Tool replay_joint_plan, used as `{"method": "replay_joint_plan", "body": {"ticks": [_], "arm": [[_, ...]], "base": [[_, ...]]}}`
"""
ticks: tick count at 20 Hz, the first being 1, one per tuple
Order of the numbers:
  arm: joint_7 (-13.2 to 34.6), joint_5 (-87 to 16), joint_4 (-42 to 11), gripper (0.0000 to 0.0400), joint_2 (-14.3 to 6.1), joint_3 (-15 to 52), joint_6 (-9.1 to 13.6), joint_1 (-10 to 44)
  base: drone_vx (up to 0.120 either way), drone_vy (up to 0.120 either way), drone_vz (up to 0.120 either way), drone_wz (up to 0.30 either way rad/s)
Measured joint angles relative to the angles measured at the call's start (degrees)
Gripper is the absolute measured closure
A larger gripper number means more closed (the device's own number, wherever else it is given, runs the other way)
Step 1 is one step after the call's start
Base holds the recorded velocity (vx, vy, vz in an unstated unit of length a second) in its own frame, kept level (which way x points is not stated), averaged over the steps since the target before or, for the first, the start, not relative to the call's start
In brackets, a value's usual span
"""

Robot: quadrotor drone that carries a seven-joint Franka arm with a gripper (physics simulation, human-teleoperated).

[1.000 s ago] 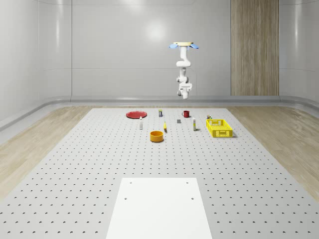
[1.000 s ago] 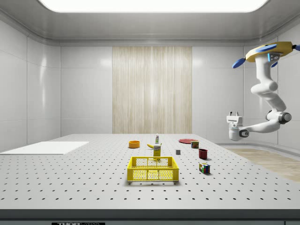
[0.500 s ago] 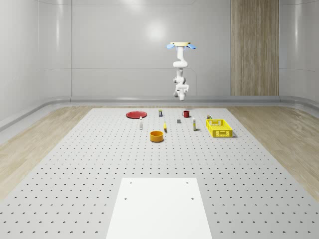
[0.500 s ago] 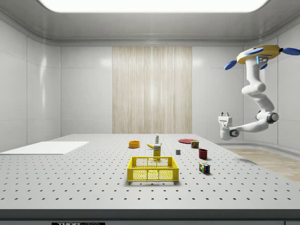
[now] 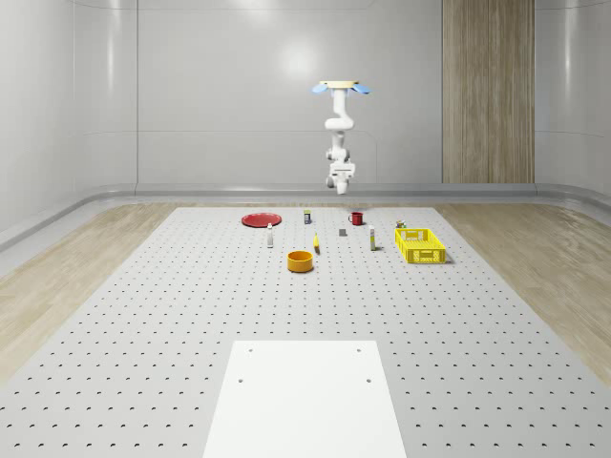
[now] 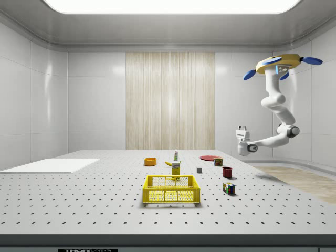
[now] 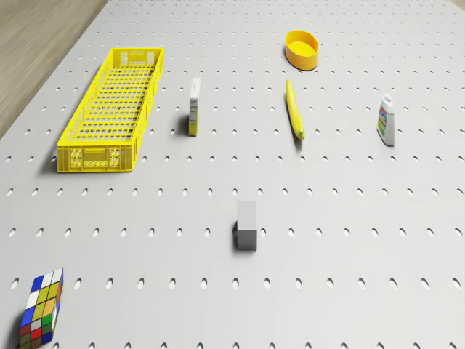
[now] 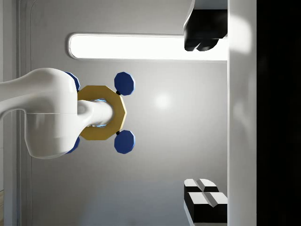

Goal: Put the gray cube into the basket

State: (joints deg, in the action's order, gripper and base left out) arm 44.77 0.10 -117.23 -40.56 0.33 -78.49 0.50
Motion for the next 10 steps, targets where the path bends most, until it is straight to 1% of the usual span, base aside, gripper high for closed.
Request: {"method": "replay_joint_plan", "body": {"ticks": [10], "arm": [[0.03, -0.38, -0.29, 0.0, -0.3, 0.3, -0.43, 0.12]], "base": [[0.12, -0.12, 0.0, 0.0]]}}
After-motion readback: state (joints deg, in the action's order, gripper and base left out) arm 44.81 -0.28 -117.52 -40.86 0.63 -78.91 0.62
